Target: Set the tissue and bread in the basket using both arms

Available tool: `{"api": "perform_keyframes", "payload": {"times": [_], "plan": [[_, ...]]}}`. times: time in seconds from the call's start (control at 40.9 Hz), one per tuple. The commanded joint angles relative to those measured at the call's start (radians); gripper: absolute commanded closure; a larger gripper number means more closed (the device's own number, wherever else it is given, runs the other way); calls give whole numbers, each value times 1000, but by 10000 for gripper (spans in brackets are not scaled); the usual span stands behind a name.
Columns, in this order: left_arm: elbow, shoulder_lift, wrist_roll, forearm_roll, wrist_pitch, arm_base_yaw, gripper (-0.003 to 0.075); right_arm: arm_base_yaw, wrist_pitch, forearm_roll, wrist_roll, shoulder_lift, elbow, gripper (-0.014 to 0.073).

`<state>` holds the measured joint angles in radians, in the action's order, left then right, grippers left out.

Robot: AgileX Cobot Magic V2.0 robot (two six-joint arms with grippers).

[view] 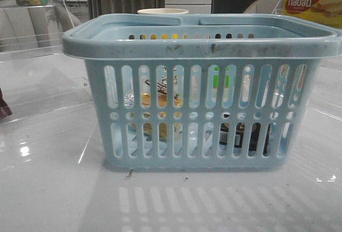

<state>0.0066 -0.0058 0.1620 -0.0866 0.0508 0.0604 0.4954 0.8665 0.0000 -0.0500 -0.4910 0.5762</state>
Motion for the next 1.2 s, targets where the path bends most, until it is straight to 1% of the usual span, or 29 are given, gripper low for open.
{"api": "perform_keyframes", "payload": {"times": [0.0,0.098,0.147,0.244,0.415,0.537,0.659,0.781,1.172], "plan": [[-1,-18,-4,-9,-89,-2,629,1,-68,-6,-10,3,18,568],[-1,-16,-4,-9,-89,-2,629,-27,-70,-6,-10,46,-14,568],[-1,-16,-4,-9,-89,-2,629,-60,-101,-22,-10,79,-39,568],[-1,-16,-4,-9,-89,-2,629,-143,-236,-31,-10,166,-112,568],[-1,-16,-4,-9,-89,-2,629,-305,-549,-31,-10,342,-305,568],[-1,-16,-4,-9,-89,-2,629,-404,-722,-28,-10,443,-439,568],[-1,-16,-4,-9,-89,-2,629,-472,-816,-13,-10,503,-530,568],[-1,-16,-4,-9,-89,-2,629,-501,-911,-12,-10,519,-603,568],[-1,-16,-4,-9,-89,-2,629,-504,-919,-12,-10,519,-606,568]]}}
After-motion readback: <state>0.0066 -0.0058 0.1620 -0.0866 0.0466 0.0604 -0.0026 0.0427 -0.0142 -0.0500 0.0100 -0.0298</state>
